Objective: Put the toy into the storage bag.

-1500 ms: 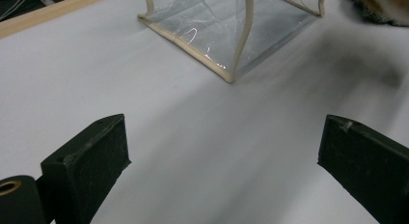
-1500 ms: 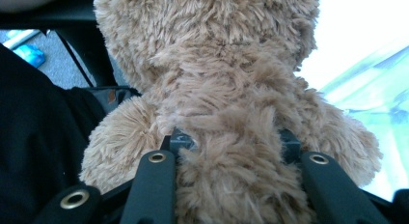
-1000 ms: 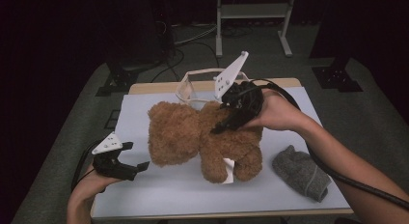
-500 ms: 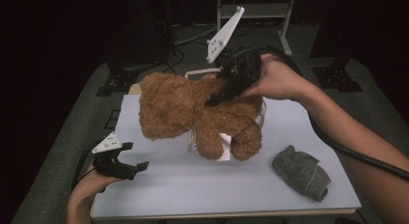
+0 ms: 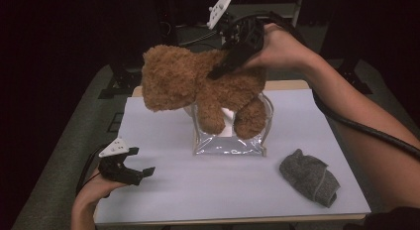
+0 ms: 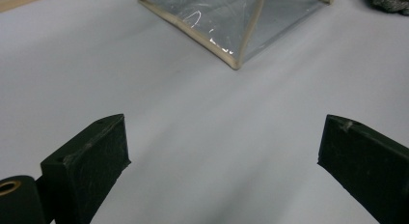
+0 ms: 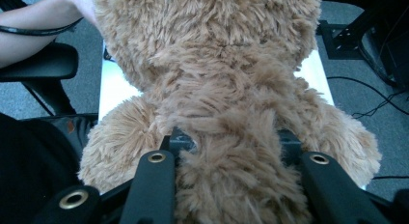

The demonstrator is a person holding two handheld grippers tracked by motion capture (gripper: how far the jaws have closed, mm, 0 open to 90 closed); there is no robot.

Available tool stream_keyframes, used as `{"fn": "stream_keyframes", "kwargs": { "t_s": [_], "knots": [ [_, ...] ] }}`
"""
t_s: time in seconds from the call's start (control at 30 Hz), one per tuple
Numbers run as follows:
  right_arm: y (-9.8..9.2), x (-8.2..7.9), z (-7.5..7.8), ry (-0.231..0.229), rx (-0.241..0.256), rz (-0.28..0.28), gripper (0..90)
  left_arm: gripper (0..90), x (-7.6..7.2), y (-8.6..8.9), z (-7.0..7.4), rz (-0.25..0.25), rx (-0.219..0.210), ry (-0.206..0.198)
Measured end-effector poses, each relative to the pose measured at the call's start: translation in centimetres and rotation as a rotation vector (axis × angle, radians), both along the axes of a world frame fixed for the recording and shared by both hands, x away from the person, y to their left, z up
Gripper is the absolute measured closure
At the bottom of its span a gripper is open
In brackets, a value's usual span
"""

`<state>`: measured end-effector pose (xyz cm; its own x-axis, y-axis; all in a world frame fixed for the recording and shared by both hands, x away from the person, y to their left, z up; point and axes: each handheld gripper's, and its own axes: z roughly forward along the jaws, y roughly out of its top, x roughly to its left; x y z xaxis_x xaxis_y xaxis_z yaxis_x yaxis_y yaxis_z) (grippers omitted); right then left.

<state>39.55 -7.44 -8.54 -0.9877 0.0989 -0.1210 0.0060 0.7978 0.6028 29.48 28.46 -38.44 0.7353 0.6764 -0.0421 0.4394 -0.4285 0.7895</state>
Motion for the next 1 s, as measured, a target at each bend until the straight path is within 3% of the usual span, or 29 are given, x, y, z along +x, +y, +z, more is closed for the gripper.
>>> {"fn": "stream_keyframes", "kwargs": {
  "t_s": [0.33,0.47,1.0],
  "knots": [
    [0.3,3.2,0.7,0.014,0.000,-0.031,62.8,2.9,0.1,0.2,-0.3,0.013,-0.001,0.008],
    [0.2,4.8,0.3,0.032,0.023,-0.043,62.8,2.9,0.1,0.4,-0.3,0.017,-0.002,0.007],
    [0.1,9.3,-0.9,0.060,0.024,-0.117,62.7,2.9,0.2,0.5,-0.5,0.023,0.003,0.014]
  ]
}}
